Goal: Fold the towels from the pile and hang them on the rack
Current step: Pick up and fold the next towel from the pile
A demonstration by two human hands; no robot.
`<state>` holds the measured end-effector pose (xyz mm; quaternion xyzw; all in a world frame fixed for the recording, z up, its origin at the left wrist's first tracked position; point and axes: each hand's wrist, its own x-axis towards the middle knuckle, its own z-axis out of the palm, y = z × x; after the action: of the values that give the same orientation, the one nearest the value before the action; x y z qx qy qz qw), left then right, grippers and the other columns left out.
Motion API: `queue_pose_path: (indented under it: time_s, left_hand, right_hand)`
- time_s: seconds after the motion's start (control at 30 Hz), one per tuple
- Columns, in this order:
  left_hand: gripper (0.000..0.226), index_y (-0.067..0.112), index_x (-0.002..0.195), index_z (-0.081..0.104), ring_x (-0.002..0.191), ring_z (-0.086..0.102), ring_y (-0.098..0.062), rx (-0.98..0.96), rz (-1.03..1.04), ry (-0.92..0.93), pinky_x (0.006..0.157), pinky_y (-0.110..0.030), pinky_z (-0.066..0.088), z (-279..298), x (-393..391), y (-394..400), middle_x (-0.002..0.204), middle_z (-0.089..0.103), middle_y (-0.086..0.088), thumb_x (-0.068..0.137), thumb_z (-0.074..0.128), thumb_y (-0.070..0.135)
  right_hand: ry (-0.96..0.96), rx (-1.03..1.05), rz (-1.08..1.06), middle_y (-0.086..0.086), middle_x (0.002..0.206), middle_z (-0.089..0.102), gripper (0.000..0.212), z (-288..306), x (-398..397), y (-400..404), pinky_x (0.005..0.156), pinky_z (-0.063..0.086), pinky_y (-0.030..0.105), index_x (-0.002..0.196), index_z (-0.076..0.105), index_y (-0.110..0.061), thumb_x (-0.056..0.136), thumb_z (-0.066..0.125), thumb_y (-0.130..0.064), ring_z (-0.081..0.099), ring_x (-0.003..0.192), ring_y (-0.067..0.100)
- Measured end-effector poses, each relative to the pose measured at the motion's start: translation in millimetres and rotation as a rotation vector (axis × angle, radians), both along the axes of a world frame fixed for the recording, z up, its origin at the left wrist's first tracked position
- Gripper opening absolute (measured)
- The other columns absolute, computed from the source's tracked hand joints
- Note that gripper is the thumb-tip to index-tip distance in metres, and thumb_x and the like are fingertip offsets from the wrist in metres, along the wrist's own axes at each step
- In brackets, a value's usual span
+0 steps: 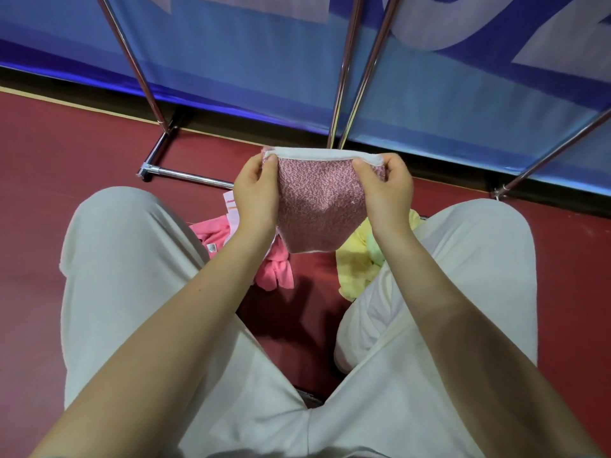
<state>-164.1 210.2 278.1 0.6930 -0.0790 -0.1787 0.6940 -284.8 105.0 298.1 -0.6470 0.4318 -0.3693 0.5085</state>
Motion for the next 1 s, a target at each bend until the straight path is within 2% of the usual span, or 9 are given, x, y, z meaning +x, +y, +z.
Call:
queue_pose_path:
  time_s: [0.17, 0.27, 0.4, 0.47, 0.57, 0.7, 0.8, 0.9, 1.0]
  left_hand:
    - [0.020, 0.019, 0.082, 0.067, 0.080, 0.053, -0.012, -0.036, 0.072, 0.197, 0.075, -0.028, 0.043, -6.1, -10.3, -7.9, 0.079, 0.063, 0.004, 0.095, 0.053, 0.020]
    - [0.020, 0.015, 0.094, 0.071, 0.084, 0.059, -0.014, -0.057, 0.074, 0.229, 0.083, -0.033, 0.048, -4.9, -22.6, -14.9, 0.088, 0.068, 0.001, 0.094, 0.052, 0.022]
    - [0.023, 0.011, 0.104, 0.069, 0.084, 0.064, -0.012, -0.081, -0.004, 0.195, 0.084, -0.030, 0.052, 2.1, -45.4, -20.5, 0.093, 0.071, 0.001, 0.097, 0.048, 0.017]
    - [0.024, 0.014, 0.102, 0.070, 0.090, 0.068, -0.017, -0.086, -0.057, 0.173, 0.087, -0.036, 0.055, 4.7, -50.1, -20.5, 0.096, 0.073, -0.002, 0.096, 0.047, 0.020]
    - [0.026, 0.012, 0.105, 0.069, 0.096, 0.069, -0.021, -0.130, -0.083, 0.177, 0.088, -0.038, 0.056, 11.2, -44.1, -21.4, 0.100, 0.073, -0.007, 0.097, 0.046, 0.018]
    - [0.025, 0.008, 0.108, 0.068, 0.095, 0.069, -0.024, -0.179, -0.082, 0.167, 0.087, -0.037, 0.055, 23.2, -29.4, -21.4, 0.102, 0.072, -0.009, 0.097, 0.046, 0.013]
    - [0.028, -0.002, 0.115, 0.065, 0.109, 0.064, -0.036, -0.302, -0.106, 0.243, 0.098, -0.045, 0.052, 28.0, -17.3, -19.5, 0.113, 0.068, -0.021, 0.092, 0.050, 0.006]
    - [0.028, 0.002, 0.113, 0.067, 0.110, 0.065, -0.032, -0.260, -0.110, 0.190, 0.102, -0.049, 0.048, 28.9, -9.7, -15.5, 0.112, 0.070, -0.015, 0.094, 0.049, 0.011]
    - [0.026, 0.006, 0.105, 0.071, 0.104, 0.066, -0.028, -0.188, -0.130, 0.122, 0.100, -0.050, 0.048, 30.0, -8.2, -11.3, 0.107, 0.072, -0.013, 0.094, 0.049, 0.016]
  right_hand:
    - [0.107, -0.073, -0.092, -0.012, 0.070, 0.045, 0.016, -11.8, 15.7, 13.5, 0.061, 0.033, 0.022, 0.085, 0.050, -0.015, 0.085, 0.065, -0.018, 0.041, 0.063, 0.004]
    - [0.135, -0.010, -0.125, -0.010, 0.066, 0.042, 0.017, -12.1, 26.4, 23.9, 0.056, 0.029, 0.024, 0.081, 0.045, -0.014, 0.087, 0.061, -0.016, 0.039, 0.058, 0.005]
    - [0.067, 0.126, -0.114, -0.009, 0.071, 0.051, 0.016, -6.5, 36.9, 37.9, 0.066, 0.038, 0.028, 0.079, 0.049, -0.015, 0.088, 0.060, -0.023, 0.049, 0.066, 0.007]
    - [0.002, 0.140, -0.063, -0.009, 0.074, 0.056, 0.013, -2.1, 39.0, 44.2, 0.070, 0.045, 0.030, 0.081, 0.053, -0.016, 0.089, 0.060, -0.023, 0.054, 0.072, 0.009]
    - [-0.039, 0.074, 0.027, -0.011, 0.075, 0.059, 0.014, 5.0, 39.6, 50.0, 0.073, 0.049, 0.031, 0.079, 0.053, -0.021, 0.090, 0.061, -0.024, 0.057, 0.073, 0.007]
    - [-0.096, -0.045, 0.187, -0.009, 0.081, 0.063, 0.009, 13.4, 38.9, 52.0, 0.072, 0.049, 0.021, 0.089, 0.061, -0.017, 0.095, 0.054, -0.019, 0.059, 0.075, 0.001]
    - [-0.030, -0.328, 0.257, -0.006, 0.095, 0.063, 0.018, 11.8, 36.1, 45.2, 0.081, 0.050, 0.025, 0.099, 0.070, -0.016, 0.092, 0.053, -0.014, 0.060, 0.091, 0.009]
    - [0.083, -0.546, 0.191, 0.000, 0.099, 0.053, 0.021, 4.5, 35.1, 36.3, 0.088, 0.047, 0.034, 0.105, 0.067, -0.017, 0.084, 0.062, -0.016, 0.051, 0.100, 0.017]
    - [0.018, -0.437, 0.112, 0.002, 0.116, 0.049, 0.054, 2.2, 33.5, 32.9, 0.093, 0.049, 0.035, 0.127, 0.050, -0.015, 0.078, 0.071, -0.023, 0.051, 0.110, 0.019]
